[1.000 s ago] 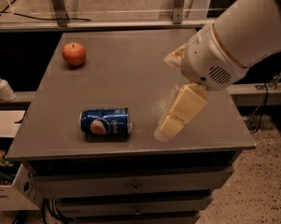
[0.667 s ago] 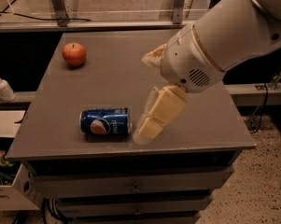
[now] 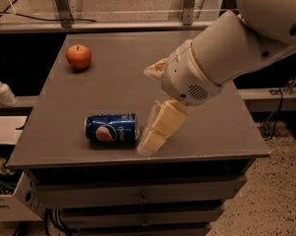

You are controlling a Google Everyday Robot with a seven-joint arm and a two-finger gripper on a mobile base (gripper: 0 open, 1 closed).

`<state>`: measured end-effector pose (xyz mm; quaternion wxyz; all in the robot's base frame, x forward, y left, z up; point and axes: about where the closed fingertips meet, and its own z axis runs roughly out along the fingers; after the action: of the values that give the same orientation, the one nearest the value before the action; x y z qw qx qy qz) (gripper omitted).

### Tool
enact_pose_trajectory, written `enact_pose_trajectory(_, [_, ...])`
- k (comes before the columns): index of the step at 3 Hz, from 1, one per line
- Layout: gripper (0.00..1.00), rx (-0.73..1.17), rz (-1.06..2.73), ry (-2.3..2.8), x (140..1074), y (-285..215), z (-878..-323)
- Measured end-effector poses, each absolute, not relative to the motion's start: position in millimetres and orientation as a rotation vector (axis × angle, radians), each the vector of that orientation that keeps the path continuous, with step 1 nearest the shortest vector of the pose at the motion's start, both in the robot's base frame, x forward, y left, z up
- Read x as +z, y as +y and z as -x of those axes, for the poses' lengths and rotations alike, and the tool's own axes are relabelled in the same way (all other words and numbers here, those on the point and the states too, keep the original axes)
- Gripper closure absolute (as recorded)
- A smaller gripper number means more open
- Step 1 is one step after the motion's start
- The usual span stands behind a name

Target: Pick pepsi can

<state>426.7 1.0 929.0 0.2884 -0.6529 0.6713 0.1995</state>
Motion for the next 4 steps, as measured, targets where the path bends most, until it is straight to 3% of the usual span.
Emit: enact_pose_trajectory(4, [0.0,0.653,1.741,1.723,836,63,-460])
